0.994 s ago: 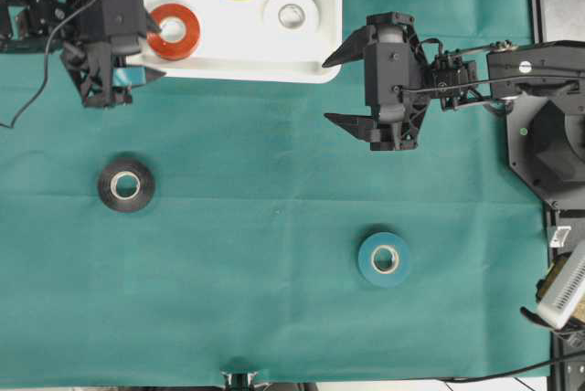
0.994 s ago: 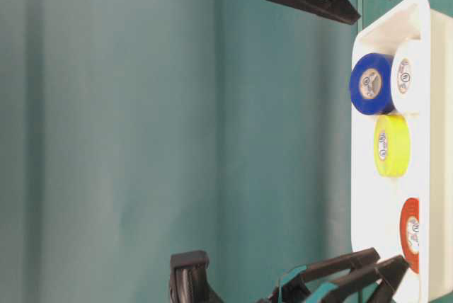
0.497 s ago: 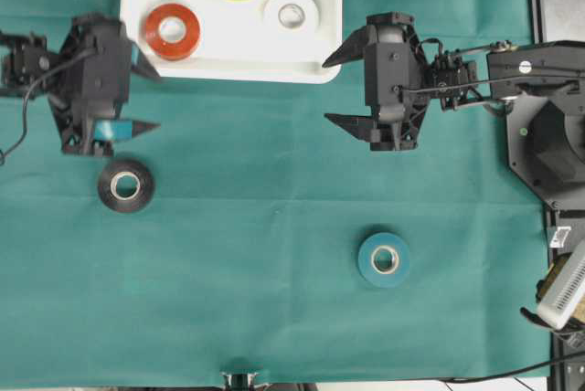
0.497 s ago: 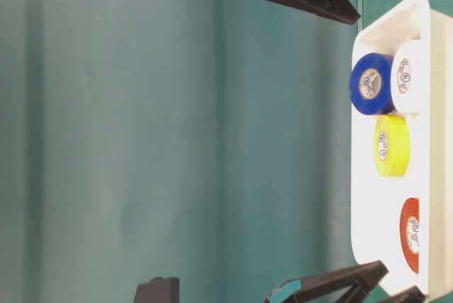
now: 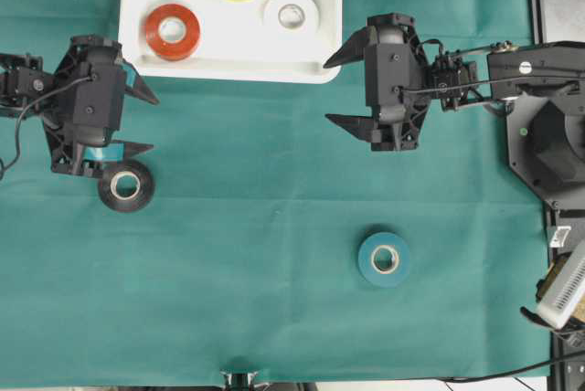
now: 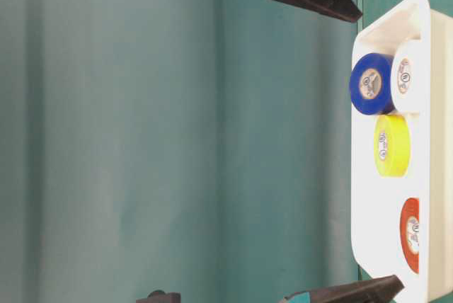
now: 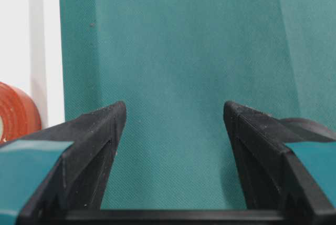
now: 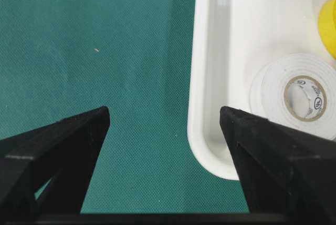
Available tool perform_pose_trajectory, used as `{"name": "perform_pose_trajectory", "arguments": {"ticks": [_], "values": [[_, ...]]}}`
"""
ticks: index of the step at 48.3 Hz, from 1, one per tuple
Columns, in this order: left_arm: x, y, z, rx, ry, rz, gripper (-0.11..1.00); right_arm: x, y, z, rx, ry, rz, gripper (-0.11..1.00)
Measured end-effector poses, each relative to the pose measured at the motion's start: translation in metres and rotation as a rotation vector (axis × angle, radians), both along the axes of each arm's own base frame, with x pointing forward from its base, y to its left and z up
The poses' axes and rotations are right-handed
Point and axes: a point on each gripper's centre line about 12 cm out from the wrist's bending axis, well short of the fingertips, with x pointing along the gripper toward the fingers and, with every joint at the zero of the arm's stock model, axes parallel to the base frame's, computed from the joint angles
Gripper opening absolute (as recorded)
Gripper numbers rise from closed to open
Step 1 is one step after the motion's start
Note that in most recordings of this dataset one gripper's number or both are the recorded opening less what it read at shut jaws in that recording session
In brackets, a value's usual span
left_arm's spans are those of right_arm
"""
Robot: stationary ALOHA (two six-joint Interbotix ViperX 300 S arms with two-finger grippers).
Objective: Put the tape alternately from left to right into the white case.
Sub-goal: 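Move the right gripper down onto the teal tape roll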
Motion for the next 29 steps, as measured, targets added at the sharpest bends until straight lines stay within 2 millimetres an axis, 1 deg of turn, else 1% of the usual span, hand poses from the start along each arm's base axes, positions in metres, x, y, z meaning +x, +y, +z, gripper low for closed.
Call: {"name": "perform_pose_trajectory", "arguments": {"ticks": [18,24,29], "values": [[0.0,0.0,0.0,-0.001,-0.002,0.001,0.75,0.0,0.001,0.0,0.003,0.001,0.0,0.75],[0.0,0.0,0.0,0.0,0.002,0.0,0.75,0.0,0.01,-0.001,0.011,0.004,0.023,0.75],[0.0,0.0,0.0,-0.001,0.0,0.001,0.75,0.0,0.022,-0.002,0.017,0.005,0.06,0.75]]}}
